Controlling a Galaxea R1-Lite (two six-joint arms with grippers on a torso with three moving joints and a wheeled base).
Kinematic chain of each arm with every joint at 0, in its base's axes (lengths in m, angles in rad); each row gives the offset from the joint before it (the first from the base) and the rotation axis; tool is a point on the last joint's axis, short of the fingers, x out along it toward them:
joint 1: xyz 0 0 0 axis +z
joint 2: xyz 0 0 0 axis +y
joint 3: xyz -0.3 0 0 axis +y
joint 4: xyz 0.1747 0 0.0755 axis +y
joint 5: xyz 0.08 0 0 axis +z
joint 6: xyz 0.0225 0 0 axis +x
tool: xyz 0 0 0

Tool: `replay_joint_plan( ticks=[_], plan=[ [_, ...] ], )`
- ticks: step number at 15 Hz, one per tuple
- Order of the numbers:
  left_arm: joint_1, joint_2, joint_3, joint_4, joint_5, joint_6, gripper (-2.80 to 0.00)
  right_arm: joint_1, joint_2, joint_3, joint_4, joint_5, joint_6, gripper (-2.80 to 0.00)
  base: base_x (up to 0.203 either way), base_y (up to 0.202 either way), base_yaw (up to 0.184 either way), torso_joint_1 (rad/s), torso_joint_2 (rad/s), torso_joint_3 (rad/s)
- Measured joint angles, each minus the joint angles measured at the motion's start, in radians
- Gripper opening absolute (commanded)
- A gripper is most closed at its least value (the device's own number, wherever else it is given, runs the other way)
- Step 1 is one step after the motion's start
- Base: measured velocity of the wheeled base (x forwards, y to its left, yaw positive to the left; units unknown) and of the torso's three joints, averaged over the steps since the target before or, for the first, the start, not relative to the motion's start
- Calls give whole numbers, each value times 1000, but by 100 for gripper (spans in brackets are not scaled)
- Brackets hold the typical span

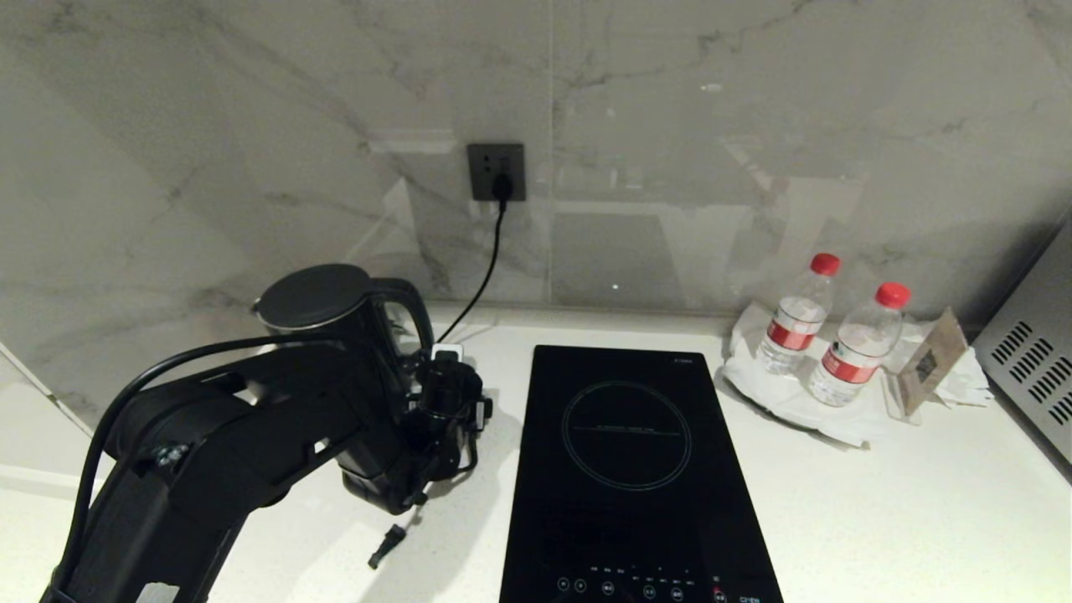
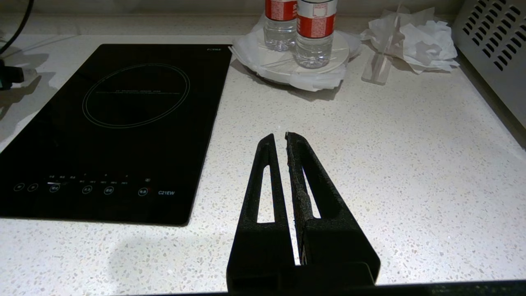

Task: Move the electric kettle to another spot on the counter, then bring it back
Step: Finish boiling water

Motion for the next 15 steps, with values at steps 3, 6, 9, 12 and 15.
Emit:
replay_joint_plan(
  ticks=[3,6,9,12,15],
  plan=[
    [-3,-3,22,-5,0,-2,0,0,0,0,0,0,0,-280,0,0,0,0,0,0],
    [-8,-6,65,-47,-3,-1,0,0,0,0,0,0,0,-280,0,0,0,0,0,0],
    [-20,-37,121,-66,-11,-2,0,0,0,0,0,0,0,-280,0,0,0,0,0,0],
    [-28,-103,220,-119,-17,-2,0,0,0,0,1,0,0,-280,0,0,0,0,0,0],
    [-26,-174,343,-225,-24,-4,0,0,0,0,1,0,0,-280,0,0,0,0,0,0]
  ],
)
